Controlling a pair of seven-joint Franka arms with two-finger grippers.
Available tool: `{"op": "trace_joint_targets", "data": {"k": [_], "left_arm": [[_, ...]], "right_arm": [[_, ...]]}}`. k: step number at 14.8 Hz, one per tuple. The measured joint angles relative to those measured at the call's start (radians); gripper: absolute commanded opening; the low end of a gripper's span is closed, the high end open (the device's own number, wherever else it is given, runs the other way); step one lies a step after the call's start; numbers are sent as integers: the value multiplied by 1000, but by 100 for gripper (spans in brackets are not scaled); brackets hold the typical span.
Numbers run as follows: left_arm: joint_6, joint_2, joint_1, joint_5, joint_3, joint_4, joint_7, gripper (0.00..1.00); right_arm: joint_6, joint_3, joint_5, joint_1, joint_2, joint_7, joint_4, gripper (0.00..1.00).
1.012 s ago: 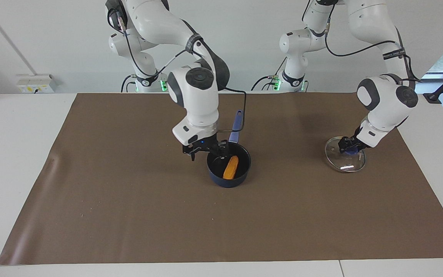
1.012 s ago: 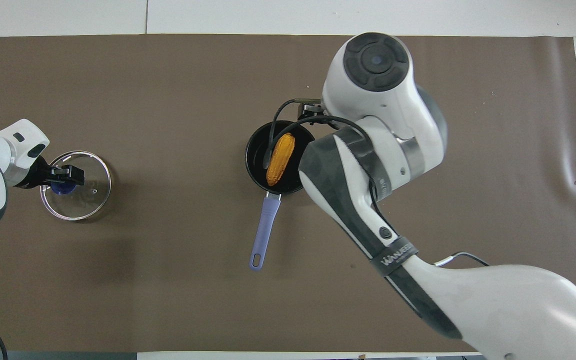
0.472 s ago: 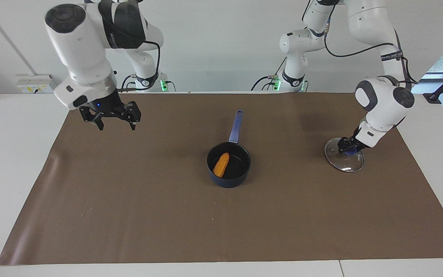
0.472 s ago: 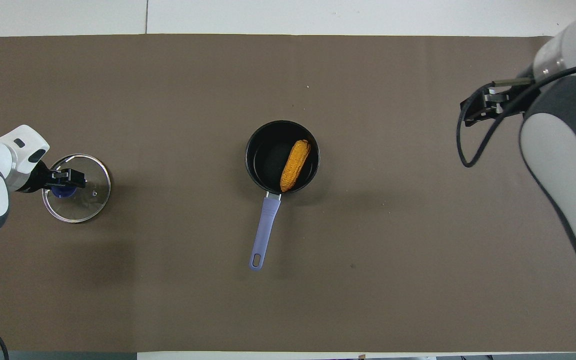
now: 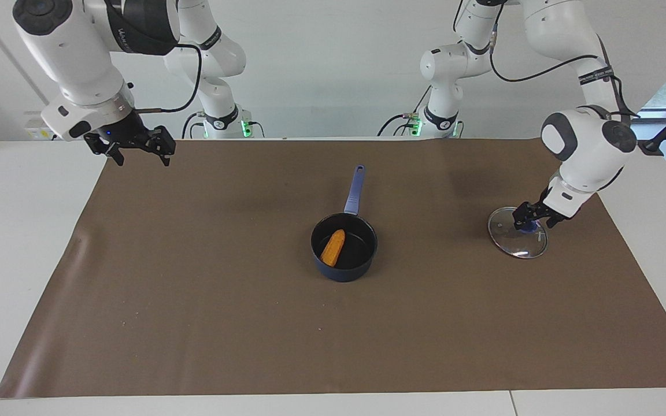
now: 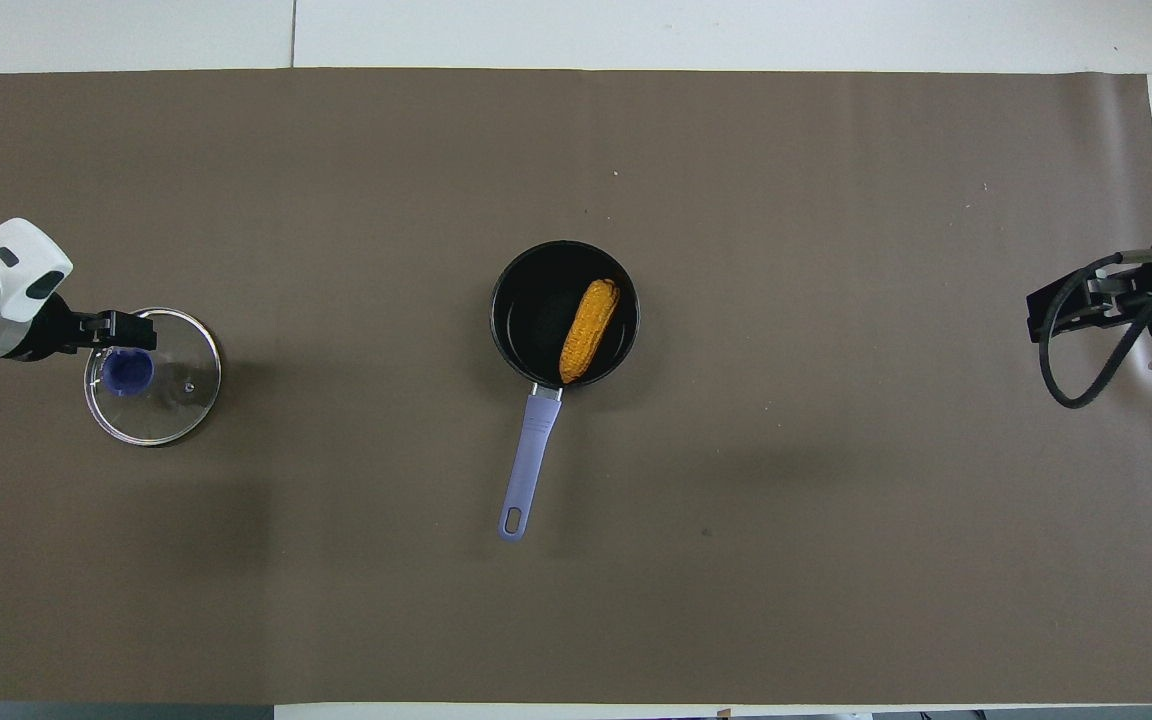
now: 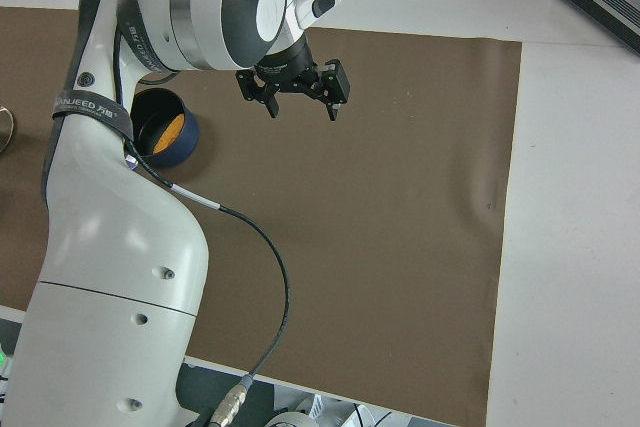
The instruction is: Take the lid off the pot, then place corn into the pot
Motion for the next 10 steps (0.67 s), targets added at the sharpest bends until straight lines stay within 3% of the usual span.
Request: {"op": "trace_joint_targets", "data": {"k": [5, 10], "left_arm": [[-315, -49, -65, 0, -12, 252, -114, 100], [-535, -161, -99, 0, -11, 308, -154, 100]], "right_arm": [[19, -10, 0, 4, -22, 0, -12, 100], [54, -29, 0, 4, -29, -4, -30, 100]]}}
